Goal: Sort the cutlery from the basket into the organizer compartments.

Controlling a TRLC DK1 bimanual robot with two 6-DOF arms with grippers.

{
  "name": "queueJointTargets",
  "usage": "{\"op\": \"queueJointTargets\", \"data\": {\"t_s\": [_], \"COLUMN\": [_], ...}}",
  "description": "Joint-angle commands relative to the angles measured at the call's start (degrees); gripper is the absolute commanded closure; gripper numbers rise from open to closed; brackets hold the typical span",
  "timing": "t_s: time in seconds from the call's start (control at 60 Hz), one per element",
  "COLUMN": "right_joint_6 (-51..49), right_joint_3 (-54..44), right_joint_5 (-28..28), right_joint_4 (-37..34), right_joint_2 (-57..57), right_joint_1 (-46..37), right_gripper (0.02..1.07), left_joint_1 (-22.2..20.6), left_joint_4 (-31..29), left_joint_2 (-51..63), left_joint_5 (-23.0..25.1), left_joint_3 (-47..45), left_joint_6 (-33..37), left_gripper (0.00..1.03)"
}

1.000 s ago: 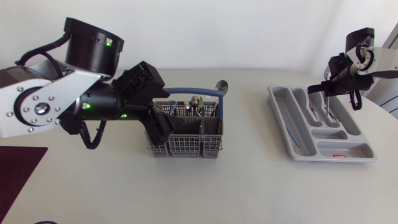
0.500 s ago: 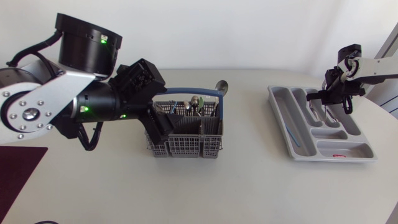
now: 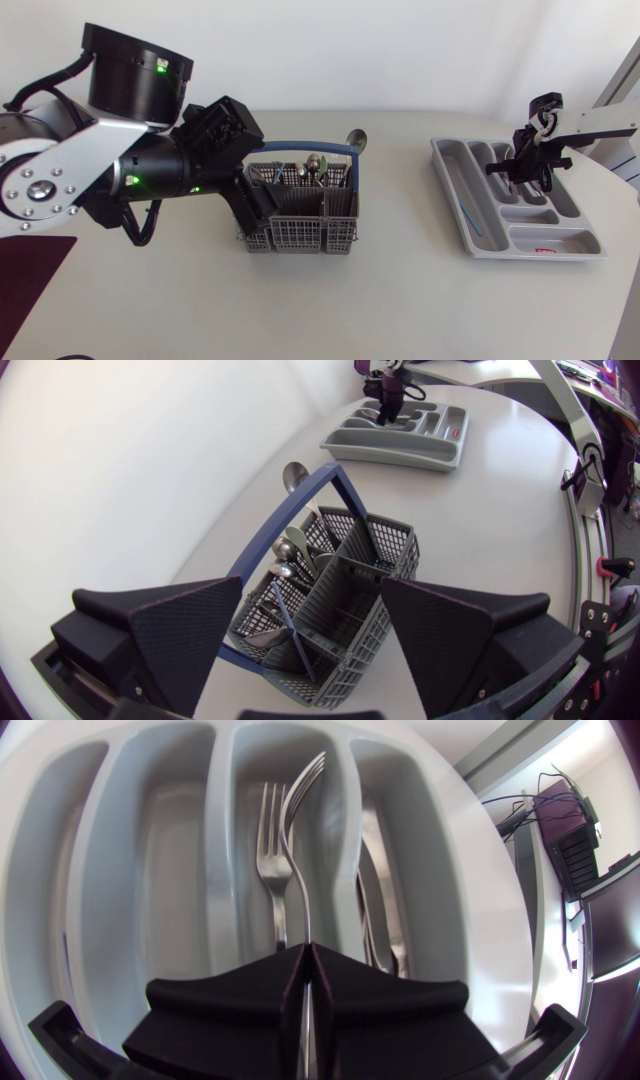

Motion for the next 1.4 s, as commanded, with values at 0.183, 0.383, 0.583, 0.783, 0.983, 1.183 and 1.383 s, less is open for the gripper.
{"op": "queueJointTargets", "data": {"t_s": [0.183, 0.383, 0.583, 0.783, 0.983, 1.183, 1.383], "right_joint_6": [1.8, 1.7, -0.7, -3.6, -5.0, -4.9, -4.1], "right_joint_3": [-0.1, -6.3, -15.3, -28.1, -39.1, -45.2, -47.9], "right_joint_5": [0.4, 0.5, 0.4, -1.9, -5.3, -6.7, -6.8], "right_joint_4": [0.0, 3.7, 7.7, 12.4, 14.2, 13.9, 11.1], "right_joint_2": [1.1, -6.6, -16.9, -30.2, -43.6, -53.8, -60.5], "right_joint_1": [0.7, 1.1, 2.0, 4.2, 8.8, 15.2, 22.7], "right_gripper": [0.79, 0.41, 0.34, 0.29, 0.26, 0.26, 0.26], "left_joint_1": [-0.2, 0.6, 1.6, 1.8, 3.8, 6.1, 7.8], "left_joint_4": [0.2, 0.3, 0.3, 0.8, 2.8, 5.7, 12.6], "left_joint_2": [-1.8, -3.6, -5.4, -6.9, -7.7, -8.3, -7.7], "left_joint_5": [-1.2, -1.4, -1.5, -1.9, -1.9, -1.9, -1.9], "left_joint_3": [-2.5, -3.5, -4.1, -5.8, -7.8, -10.2, -15.4], "left_joint_6": [0.5, 0.6, 0.6, 0.7, 1.6, 2.2, 4.2], "left_gripper": [0.07, 0.07, 0.07, 0.07, 0.07, 0.07, 0.07]}}
